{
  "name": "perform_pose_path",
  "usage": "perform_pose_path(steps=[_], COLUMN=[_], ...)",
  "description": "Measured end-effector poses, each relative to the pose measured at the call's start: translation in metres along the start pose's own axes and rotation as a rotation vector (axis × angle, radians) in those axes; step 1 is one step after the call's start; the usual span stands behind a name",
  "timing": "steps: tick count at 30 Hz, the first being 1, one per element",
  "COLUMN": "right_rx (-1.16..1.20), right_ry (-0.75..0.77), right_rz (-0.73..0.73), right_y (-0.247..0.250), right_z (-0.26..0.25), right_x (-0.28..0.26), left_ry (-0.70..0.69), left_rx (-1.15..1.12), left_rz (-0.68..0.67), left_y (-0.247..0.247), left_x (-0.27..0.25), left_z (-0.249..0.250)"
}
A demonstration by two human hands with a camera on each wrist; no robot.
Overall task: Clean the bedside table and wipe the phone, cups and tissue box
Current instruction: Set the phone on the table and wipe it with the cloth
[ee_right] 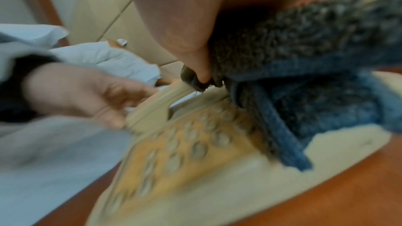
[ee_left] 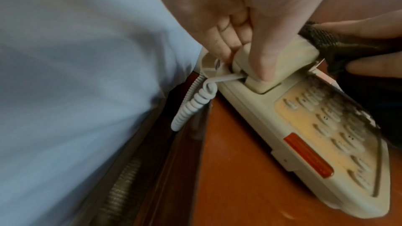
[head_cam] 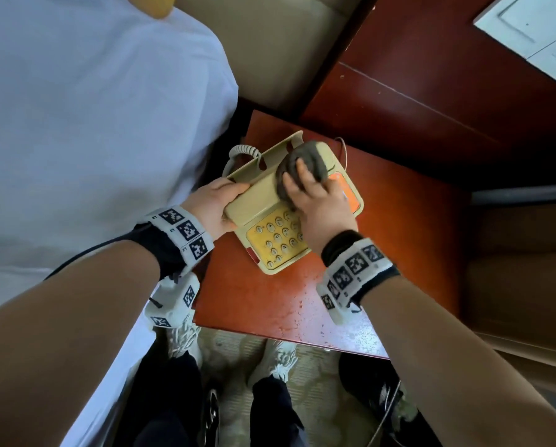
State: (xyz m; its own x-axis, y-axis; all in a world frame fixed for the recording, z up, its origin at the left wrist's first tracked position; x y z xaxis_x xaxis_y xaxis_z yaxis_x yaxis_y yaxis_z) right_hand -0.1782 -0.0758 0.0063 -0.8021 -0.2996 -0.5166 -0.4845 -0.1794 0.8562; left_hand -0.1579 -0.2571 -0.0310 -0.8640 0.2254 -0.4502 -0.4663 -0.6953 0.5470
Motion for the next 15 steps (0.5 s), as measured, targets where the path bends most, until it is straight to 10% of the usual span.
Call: perform_pose_path(steps=[3, 9, 15], right_rx=[-0.061, 0.116, -0.236], right_ry=[0.109, -0.138, 0.29], right_rz=[-0.079, 0.069, -0.123], right_y=[-0.004, 0.019, -0.014], right_z=[-0.01, -0.021, -0.064], right_x=[-0.007, 0.003, -0.03], left_ry=[-0.02, -0.03, 0.011], left_rx=[-0.063, -0.242, -0.368], left_rz=[-0.007, 0.003, -0.055], left_y=[-0.001, 0.0, -0.001], left_x=[-0.002, -0.002, 0.004], left_z=[-0.007, -0.018, -0.018])
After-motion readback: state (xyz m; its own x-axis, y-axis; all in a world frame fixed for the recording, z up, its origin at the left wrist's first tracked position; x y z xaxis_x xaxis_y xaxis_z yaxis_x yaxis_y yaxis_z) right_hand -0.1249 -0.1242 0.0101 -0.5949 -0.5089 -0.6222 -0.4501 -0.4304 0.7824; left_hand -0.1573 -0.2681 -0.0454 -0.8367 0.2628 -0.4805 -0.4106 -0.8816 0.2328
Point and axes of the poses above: each hand's wrist, its own x-axis towards the middle knuckle, its own y-axis out of the back of the hand, z = x × y, the point moved 2 cm from there along x, towards the middle knuckle, and after that the axes turned 7 degrees about -x, right-handed, at the moved point
